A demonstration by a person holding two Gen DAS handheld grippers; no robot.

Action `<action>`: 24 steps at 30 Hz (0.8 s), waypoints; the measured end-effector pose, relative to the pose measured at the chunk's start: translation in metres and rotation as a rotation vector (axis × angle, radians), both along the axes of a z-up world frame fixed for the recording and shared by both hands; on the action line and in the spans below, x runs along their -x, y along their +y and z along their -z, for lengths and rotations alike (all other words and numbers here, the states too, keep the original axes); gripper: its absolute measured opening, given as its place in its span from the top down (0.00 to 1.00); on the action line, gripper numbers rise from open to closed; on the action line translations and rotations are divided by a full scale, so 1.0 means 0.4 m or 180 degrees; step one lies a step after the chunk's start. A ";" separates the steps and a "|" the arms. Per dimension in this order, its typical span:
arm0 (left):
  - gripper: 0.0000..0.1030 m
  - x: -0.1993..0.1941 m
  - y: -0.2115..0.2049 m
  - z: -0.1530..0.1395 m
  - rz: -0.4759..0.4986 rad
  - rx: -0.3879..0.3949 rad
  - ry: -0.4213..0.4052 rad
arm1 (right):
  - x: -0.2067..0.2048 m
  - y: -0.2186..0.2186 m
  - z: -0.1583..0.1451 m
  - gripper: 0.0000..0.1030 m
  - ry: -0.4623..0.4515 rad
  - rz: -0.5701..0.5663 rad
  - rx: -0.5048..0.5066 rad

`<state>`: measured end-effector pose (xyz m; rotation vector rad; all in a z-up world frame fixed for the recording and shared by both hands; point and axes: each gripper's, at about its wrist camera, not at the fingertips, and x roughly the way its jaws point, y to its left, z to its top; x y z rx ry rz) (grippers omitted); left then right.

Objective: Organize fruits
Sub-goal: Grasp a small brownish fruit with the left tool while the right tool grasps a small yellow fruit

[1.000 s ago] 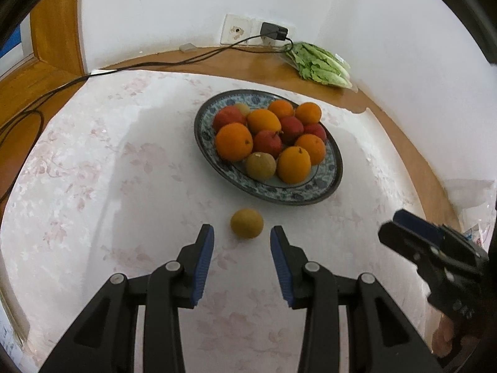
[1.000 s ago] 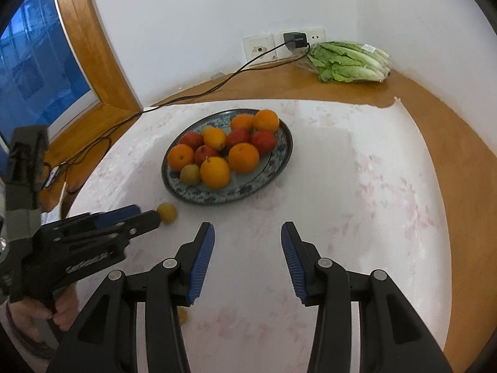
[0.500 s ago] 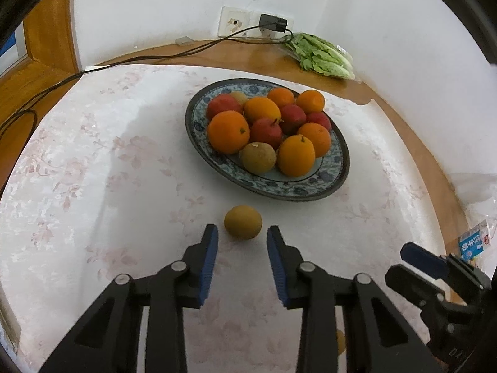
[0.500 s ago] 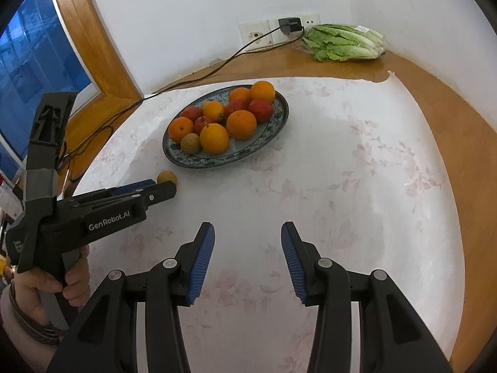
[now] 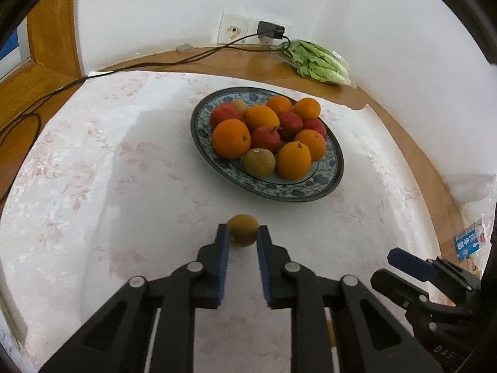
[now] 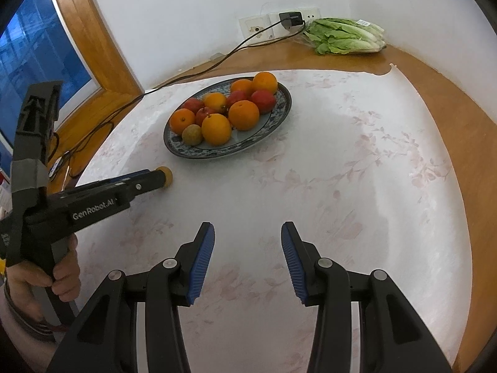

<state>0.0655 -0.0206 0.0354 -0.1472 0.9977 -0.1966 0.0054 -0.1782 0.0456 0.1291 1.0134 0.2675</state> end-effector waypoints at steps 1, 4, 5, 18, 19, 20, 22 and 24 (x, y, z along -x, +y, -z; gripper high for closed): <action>0.83 0.004 0.003 -0.004 -0.0006 -0.0009 -0.0014 | 0.005 0.004 -0.001 0.55 -0.0002 -0.0011 0.0000; 0.83 0.014 0.009 -0.010 -0.0004 -0.0036 -0.0042 | 0.017 0.016 -0.001 0.55 -0.0002 -0.0053 -0.0009; 0.83 0.017 0.010 -0.010 -0.0007 -0.0034 -0.0039 | 0.020 0.020 -0.001 0.55 0.0001 -0.0067 -0.0012; 0.64 0.000 -0.015 0.001 0.0054 0.0021 -0.0054 | 0.052 0.058 -0.001 0.55 0.0022 -0.0234 -0.0036; 0.64 -0.007 -0.021 0.004 0.0065 -0.0010 -0.0055 | 0.051 0.058 0.000 0.55 0.0027 -0.0232 -0.0038; 0.64 -0.013 -0.025 0.007 0.0062 -0.0033 -0.0048 | 0.051 0.058 0.000 0.55 0.0032 -0.0230 -0.0038; 0.64 -0.025 -0.031 0.016 0.0063 -0.0046 -0.0033 | 0.051 0.056 0.000 0.55 0.0036 -0.0227 -0.0041; 0.64 -0.034 -0.033 0.024 0.0050 -0.0052 -0.0021 | 0.052 0.053 0.000 0.55 0.0038 -0.0220 -0.0043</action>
